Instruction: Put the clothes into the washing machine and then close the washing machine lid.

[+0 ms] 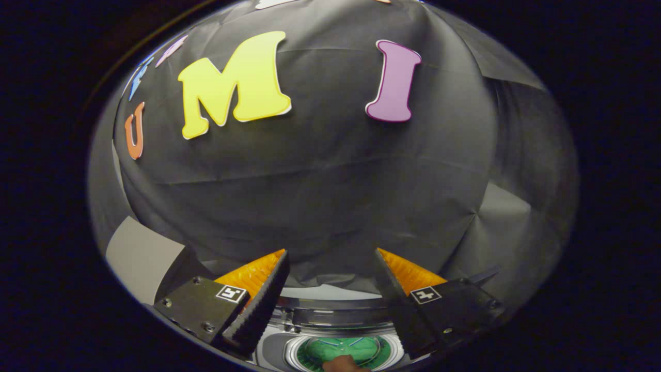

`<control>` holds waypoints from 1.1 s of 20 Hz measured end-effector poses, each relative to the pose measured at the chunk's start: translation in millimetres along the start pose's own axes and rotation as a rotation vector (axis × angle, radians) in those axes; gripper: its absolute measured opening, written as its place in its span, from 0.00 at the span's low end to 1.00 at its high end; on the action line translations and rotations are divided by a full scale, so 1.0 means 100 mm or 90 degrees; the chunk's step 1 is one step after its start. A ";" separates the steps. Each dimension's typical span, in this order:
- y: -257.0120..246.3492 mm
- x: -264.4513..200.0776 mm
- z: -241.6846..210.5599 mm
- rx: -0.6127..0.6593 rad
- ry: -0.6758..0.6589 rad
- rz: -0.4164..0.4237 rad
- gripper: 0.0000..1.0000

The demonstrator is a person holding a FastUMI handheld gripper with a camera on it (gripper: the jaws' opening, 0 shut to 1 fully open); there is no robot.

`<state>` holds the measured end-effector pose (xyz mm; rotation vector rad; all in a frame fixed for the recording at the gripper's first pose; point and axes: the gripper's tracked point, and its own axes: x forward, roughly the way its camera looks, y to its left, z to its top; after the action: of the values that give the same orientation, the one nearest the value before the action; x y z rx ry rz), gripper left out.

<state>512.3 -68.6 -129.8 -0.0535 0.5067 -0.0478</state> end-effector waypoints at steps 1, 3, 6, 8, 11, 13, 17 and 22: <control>-0.02 0.02 -0.07 0.005 0.011 0.002 1.00; -0.03 0.03 -0.06 -0.014 -0.010 -0.003 1.00; -0.02 -0.02 -0.07 -0.008 -0.030 -0.001 1.00; -0.04 -0.11 -0.09 -0.014 -0.051 -0.001 1.00; -0.02 -0.24 -0.18 -0.017 -0.064 0.004 1.00; -0.02 -0.36 -0.24 -0.017 -0.066 0.003 1.00; -0.01 -0.56 -0.39 -0.020 -0.087 0.003 1.00; -0.02 -0.73 -0.60 -0.018 -0.076 -0.010 1.00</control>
<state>419.6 -68.4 -147.2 -0.0869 0.3870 -0.0526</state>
